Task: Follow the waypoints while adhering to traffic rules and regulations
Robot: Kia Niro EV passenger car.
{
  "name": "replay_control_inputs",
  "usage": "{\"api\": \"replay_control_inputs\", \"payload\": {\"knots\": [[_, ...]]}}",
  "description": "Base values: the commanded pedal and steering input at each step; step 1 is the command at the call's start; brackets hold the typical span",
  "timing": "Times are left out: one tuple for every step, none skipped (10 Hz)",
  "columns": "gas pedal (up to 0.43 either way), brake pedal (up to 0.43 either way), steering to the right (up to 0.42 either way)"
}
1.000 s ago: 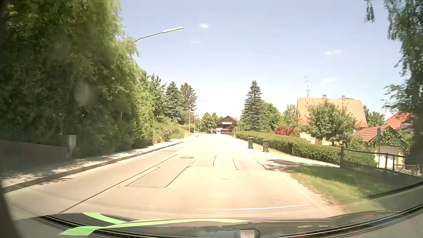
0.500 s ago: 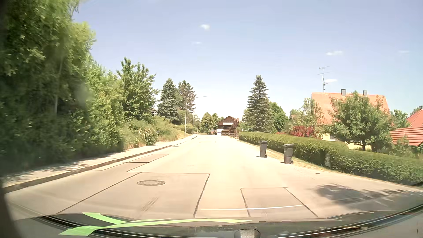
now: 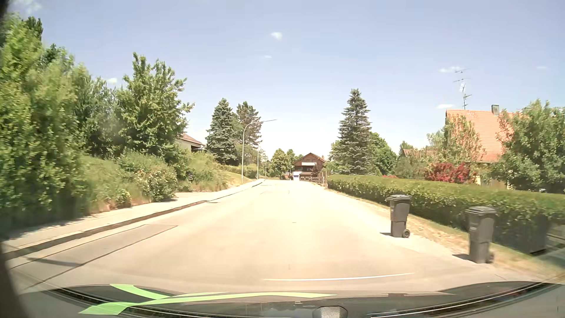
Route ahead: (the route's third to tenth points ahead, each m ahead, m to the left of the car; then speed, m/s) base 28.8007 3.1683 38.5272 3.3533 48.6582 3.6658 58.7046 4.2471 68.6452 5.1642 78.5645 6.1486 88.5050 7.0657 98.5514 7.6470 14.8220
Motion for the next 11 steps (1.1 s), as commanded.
{"api": "replay_control_inputs", "payload": {"knots": [[0.189, 0.0, 0.0], [0.189, 0.0, 0.001], [0.189, 0.0, 0.0], [0.189, 0.0, -0.001], [0.189, 0.0, -0.001], [0.189, 0.0, -0.001], [0.189, 0.0, -0.001], [0.189, 0.0, -0.001], [0.169, 0.0, -0.001], [0.169, 0.0, -0.001], [0.169, 0.0, -0.001]]}}
